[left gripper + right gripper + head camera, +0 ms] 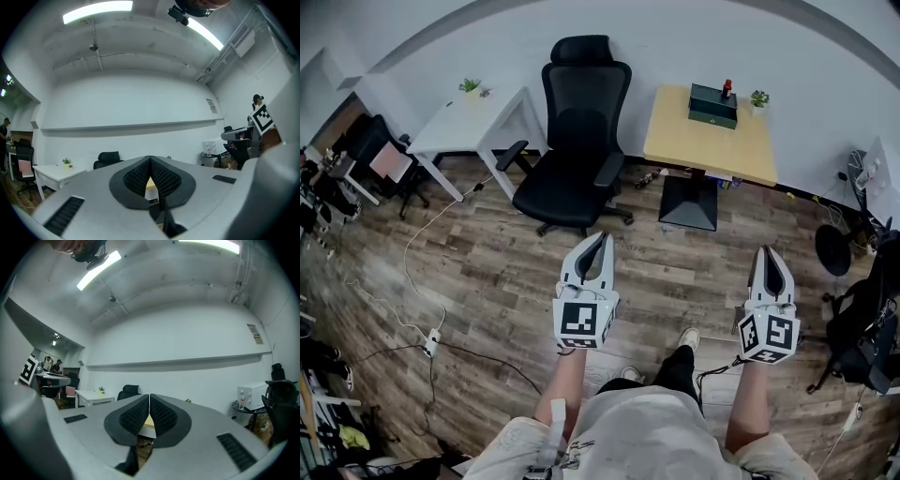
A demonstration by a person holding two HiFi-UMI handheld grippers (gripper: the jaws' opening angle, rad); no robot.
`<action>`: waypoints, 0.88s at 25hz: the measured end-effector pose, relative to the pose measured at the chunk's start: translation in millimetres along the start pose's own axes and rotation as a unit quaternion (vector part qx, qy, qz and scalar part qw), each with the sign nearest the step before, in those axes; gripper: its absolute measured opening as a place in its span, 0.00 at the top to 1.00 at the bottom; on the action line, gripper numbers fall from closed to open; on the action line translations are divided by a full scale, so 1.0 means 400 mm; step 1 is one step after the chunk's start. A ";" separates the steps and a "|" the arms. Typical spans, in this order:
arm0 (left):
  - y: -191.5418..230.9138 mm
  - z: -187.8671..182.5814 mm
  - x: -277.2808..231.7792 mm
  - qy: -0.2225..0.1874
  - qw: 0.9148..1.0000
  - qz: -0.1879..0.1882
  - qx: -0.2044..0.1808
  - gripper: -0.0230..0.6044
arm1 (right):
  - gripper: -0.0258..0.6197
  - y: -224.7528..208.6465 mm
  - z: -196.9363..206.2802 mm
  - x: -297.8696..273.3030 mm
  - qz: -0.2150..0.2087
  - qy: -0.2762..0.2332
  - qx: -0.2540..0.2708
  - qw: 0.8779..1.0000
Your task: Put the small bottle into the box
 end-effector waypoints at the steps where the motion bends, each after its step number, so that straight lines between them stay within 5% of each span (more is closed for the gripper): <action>1: -0.003 0.000 -0.005 0.000 1.000 0.001 0.000 0.95 | 0.93 -0.006 0.000 0.000 0.003 -0.003 -0.002 1.000; 22: -0.140 0.042 -0.269 0.025 0.999 0.030 -0.002 0.95 | 0.92 -0.184 0.079 -0.150 0.007 0.013 -0.017 1.000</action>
Point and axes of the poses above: the fingertips, and each gripper's own axes: x backward along the fingers, y to its left, z out of its underside, the point moved 1 cm from there along x, backward along the fingers, and after that the axes turned 1 degree about x, right-handed, at the moved point
